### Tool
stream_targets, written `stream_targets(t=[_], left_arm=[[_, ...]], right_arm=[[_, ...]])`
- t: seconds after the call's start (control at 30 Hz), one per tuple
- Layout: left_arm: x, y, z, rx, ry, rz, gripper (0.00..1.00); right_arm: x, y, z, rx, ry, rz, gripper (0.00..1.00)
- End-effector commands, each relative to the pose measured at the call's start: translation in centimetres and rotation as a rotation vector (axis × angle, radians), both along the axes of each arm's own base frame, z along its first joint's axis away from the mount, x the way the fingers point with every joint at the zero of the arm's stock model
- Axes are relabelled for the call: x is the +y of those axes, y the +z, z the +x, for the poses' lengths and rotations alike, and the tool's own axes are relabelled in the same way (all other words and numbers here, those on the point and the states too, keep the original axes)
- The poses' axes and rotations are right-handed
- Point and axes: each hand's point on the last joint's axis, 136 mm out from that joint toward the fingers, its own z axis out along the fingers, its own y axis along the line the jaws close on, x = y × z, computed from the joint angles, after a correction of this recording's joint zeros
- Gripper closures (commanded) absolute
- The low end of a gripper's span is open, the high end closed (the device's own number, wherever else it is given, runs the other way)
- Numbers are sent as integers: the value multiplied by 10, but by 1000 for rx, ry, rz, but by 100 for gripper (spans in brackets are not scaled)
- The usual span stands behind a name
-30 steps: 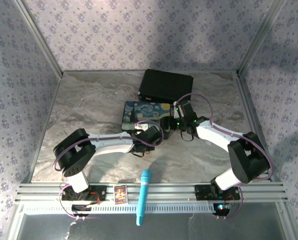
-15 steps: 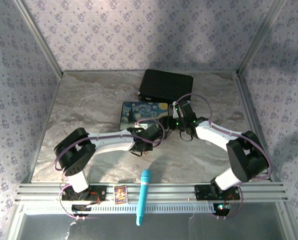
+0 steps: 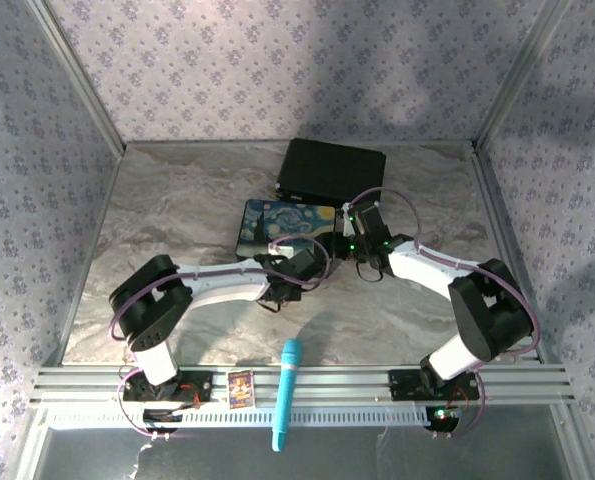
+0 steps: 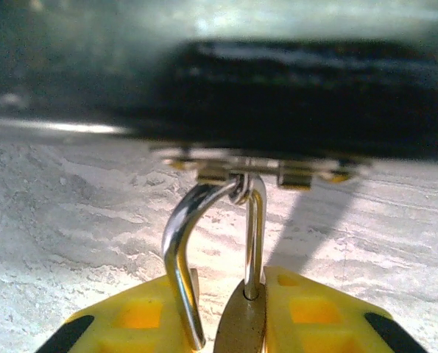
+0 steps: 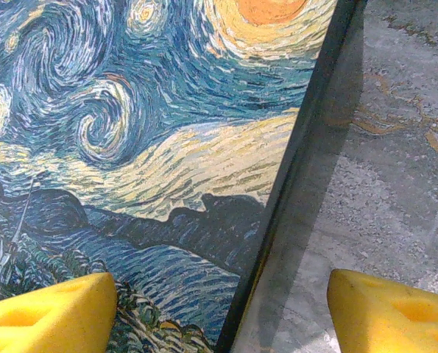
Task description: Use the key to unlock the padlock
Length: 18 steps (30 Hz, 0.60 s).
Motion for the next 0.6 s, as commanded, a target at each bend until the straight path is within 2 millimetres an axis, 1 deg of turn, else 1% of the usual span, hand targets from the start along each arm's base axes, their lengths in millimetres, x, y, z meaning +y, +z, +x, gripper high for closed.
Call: stream_targets(t=[0.0, 0.1, 0.17, 0.3, 0.43, 0.5, 0.57], left_arm=[[37, -38, -41, 161, -58, 222, 73], [36, -41, -43, 169, -59, 223, 73], [38, -39, -44, 164, -53, 227, 74], [45, -35, -45, 163, -41, 264, 75], [58, -28, -43, 128, -38, 355, 78], [59, -28, -43, 124, -40, 381, 77], [54, -28, -44, 123, -52, 372, 74]], right_arm=[[-24, -52, -25, 158, -25, -149, 24], [-25, -53, -25, 160, -28, -150, 24], [-25, -53, -26, 161, -28, -150, 24], [-25, -52, -26, 157, -28, -146, 24], [-24, -51, -26, 155, -27, -146, 24], [-24, -50, -26, 152, -24, -144, 24], [-23, -50, -26, 150, -23, -143, 24]])
